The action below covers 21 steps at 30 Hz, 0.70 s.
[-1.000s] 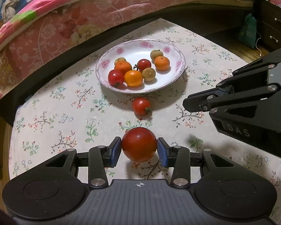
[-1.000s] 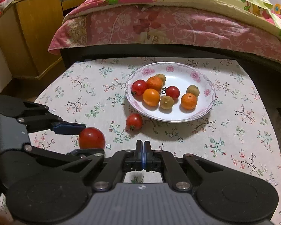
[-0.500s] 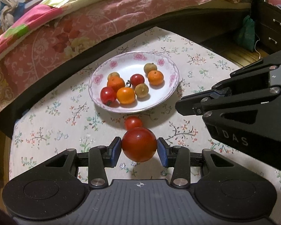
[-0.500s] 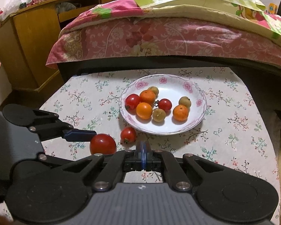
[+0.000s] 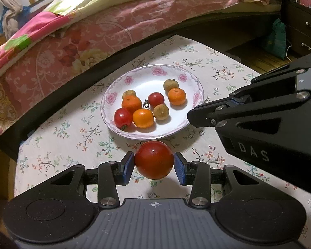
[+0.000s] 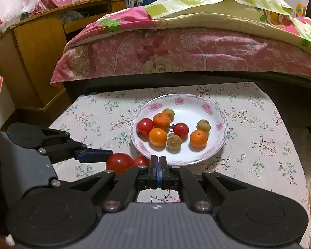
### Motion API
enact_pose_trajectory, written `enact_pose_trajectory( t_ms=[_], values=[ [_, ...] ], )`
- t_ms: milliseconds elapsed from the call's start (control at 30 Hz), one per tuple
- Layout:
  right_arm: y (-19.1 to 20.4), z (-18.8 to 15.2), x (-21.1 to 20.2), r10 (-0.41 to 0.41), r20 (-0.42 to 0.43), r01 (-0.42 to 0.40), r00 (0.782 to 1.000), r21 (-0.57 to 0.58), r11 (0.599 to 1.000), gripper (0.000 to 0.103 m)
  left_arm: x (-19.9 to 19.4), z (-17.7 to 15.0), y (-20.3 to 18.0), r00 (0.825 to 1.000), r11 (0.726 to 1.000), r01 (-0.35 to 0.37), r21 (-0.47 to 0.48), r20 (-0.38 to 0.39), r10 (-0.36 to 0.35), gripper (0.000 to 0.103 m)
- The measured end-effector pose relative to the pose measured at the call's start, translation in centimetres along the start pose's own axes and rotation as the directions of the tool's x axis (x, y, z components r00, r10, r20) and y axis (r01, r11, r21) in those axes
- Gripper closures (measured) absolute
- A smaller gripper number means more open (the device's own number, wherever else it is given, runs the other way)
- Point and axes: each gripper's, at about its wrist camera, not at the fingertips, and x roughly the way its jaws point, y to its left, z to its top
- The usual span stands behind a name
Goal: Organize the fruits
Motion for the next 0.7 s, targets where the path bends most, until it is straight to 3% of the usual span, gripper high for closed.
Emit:
enact_pose_trajectory(
  t_ms=[700],
  values=[
    [-2.3, 3.0, 2.3, -0.003, 0.045, 0.001, 0.999, 0.041, 0.999, 0.099, 2.5, 2.5, 0.8, 0.999, 0.999, -0.027, -0.017, 0.023, 0.027, 0.053]
  ],
)
